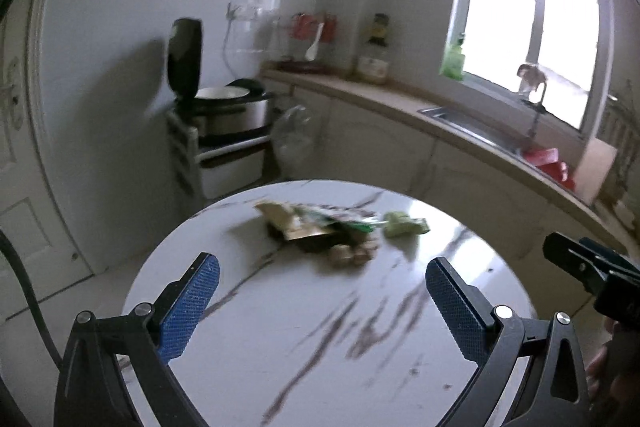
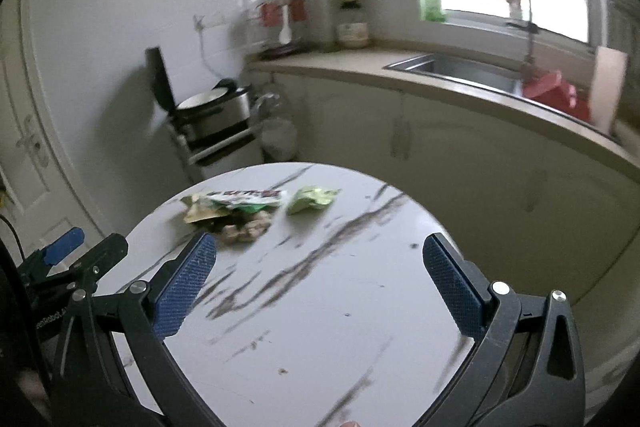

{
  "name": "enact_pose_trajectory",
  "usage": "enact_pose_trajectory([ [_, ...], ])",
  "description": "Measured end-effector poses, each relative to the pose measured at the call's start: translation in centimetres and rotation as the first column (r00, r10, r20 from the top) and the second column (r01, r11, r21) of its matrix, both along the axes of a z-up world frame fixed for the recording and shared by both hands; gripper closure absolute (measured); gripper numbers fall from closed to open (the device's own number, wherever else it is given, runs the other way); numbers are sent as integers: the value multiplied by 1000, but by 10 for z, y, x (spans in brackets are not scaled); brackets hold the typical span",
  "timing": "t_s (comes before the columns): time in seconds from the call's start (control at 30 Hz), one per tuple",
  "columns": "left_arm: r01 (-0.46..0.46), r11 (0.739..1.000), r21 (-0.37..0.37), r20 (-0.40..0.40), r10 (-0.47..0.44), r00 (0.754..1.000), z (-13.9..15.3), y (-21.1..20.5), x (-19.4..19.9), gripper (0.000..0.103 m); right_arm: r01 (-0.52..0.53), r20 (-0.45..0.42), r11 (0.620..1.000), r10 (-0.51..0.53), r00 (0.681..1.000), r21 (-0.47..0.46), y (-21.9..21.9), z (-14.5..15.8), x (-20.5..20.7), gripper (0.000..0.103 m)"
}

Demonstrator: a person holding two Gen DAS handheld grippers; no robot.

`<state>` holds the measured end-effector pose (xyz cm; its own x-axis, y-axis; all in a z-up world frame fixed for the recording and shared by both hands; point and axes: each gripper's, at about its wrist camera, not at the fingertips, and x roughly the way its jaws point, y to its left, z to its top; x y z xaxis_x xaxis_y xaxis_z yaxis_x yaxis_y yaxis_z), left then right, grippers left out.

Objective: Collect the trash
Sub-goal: 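Return both tools from the bin to the table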

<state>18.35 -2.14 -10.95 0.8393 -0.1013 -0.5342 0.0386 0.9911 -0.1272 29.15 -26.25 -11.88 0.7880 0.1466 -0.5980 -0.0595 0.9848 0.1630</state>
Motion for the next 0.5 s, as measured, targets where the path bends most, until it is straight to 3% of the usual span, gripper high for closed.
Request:
enact_pose_trajectory([
  [0.2,-12,1000,24,-68,14,998,-8,1,31,1,-44,-83,999,45,996,11,21,-27,44,0],
  [0.5,-52,997,61,-157,61,986,-22,12,113,1,-92,-248,994,103,963,56,41,-90,117,0],
])
